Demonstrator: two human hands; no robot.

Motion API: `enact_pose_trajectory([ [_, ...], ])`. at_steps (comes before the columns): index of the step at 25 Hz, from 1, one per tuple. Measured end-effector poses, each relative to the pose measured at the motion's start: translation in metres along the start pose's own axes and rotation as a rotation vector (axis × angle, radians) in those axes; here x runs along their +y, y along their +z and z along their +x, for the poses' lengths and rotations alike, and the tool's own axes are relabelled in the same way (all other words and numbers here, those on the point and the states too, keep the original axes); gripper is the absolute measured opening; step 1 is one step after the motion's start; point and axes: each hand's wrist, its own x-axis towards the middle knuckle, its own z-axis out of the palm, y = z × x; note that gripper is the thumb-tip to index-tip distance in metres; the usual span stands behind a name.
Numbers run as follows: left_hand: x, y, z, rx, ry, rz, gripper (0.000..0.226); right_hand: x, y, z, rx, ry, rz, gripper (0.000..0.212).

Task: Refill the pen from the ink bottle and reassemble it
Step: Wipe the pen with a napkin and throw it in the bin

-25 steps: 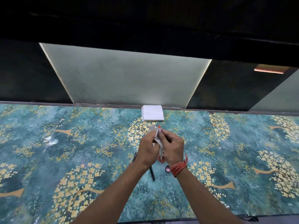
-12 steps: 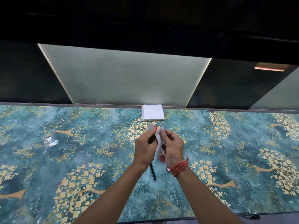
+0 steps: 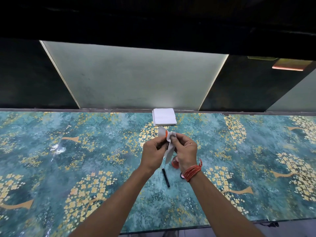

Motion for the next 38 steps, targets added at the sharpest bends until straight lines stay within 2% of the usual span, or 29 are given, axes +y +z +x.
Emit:
enact_pose_trajectory([
  [4, -0.006, -0.002, -0.002, 0.012, -0.087, -0.053, 0.023, 0.002, -0.008, 0.002, 0.126, 0.038, -0.005, 0.026],
  [7, -0.009, -0.002, -0.004, -0.036, -0.083, -0.044, 0.022, 0.0, -0.008, -0.004, 0.155, 0.016, -0.064, 0.033],
  [10, -0.008, -0.001, -0.005, -0.053, -0.052, -0.002, 0.022, 0.004, -0.006, -0.009, 0.24, 0.093, -0.081, 0.036],
  [12, -0.007, 0.0, -0.004, -0.051, -0.047, -0.005, 0.023, 0.006, -0.005, -0.014, 0.199, 0.161, -0.035, 0.035],
  [15, -0.009, -0.003, -0.002, -0.074, -0.045, -0.012, 0.024, 0.008, -0.009, -0.023, 0.006, 0.211, -0.011, 0.038],
  [17, -0.009, -0.004, -0.004, -0.075, -0.059, -0.023, 0.024, 0.01, -0.014, -0.026, -0.079, 0.15, -0.141, 0.052],
  [19, -0.009, -0.004, -0.007, -0.075, -0.08, -0.047, 0.024, 0.013, -0.019, -0.028, -0.112, 0.068, -0.298, 0.056],
  [23, -0.008, -0.006, -0.011, -0.107, -0.102, -0.117, 0.026, 0.015, -0.024, -0.032, 0.019, -0.102, -0.509, 0.029],
  [25, -0.007, -0.006, -0.011, -0.085, -0.094, -0.111, 0.026, 0.015, -0.024, -0.034, 0.055, -0.148, -0.541, 0.029],
  [29, -0.012, -0.001, -0.015, -0.037, -0.098, -0.099, 0.024, 0.01, -0.023, -0.037, 0.157, -0.119, -0.471, 0.036],
  [32, -0.018, 0.005, -0.024, -0.047, -0.109, -0.085, 0.021, 0.005, -0.023, -0.039, 0.263, -0.022, -0.321, 0.021],
  [34, -0.02, 0.01, -0.03, -0.06, -0.14, -0.121, 0.018, 0.004, -0.024, -0.043, 0.274, 0.034, -0.211, 0.015],
  [38, -0.017, 0.019, -0.041, -0.003, -0.112, -0.101, 0.022, 0.007, -0.033, -0.058, 0.234, 0.077, -0.103, 0.018],
])
